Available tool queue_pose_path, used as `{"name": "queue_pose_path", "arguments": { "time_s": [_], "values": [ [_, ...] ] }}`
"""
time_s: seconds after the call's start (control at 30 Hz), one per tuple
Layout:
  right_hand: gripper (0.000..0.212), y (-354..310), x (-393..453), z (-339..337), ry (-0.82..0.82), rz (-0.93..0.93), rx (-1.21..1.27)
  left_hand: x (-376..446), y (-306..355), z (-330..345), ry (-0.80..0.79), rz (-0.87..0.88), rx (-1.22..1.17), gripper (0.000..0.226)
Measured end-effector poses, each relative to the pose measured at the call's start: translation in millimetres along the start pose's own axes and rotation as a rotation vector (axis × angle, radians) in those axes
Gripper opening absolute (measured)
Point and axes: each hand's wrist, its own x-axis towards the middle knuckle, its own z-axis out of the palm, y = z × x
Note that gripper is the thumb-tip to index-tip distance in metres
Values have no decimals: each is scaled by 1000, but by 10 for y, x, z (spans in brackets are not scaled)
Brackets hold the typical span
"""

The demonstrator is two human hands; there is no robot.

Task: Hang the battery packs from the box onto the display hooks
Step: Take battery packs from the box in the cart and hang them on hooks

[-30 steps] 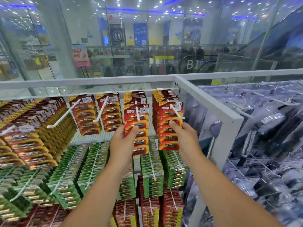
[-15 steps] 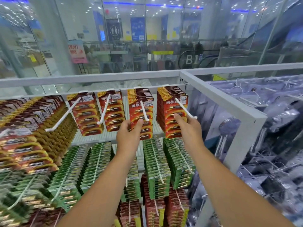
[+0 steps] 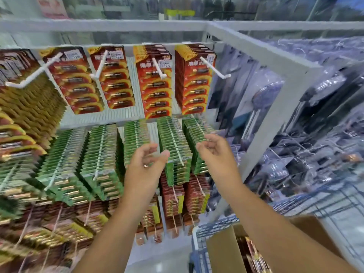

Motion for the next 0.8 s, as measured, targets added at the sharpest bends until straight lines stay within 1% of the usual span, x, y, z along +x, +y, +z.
{"name": "queue_pose_path", "arguments": {
  "time_s": [0.13, 0.23, 0.3, 0.4, 0.5, 0.57, 0.67, 0.8],
  "values": [
    [22, 117, -306, -283, -53, 21, 11, -192, -28, 215, -38, 31, -18, 29],
    [23, 155, -493, -611, -22, 59, 40, -346, -46, 513, -107, 12, -20, 21],
    [24, 215, -631, -862, -3, 74, 41, -475, -86, 765, -149, -12, -15, 24],
    [20, 410, -833, -1354, 2, 131, 44, -700, -194, 1184, -210, -35, -5, 24],
    [21, 692, -987, -2022, 20, 191, 2, -923, -349, 1651, -272, -80, 20, 21],
    [22, 918, -1053, -2493, 48, 238, -28, -1042, -498, 1991, -277, -101, 49, 21],
    [20, 1335, -1093, -3100, 95, 355, -96, -1235, -780, 2508, -301, -157, 106, 21],
    [18, 1999, -1117, -3675, 132, 474, -137, -1470, -1251, 3143, -348, -231, 233, 32]
  ]
}}
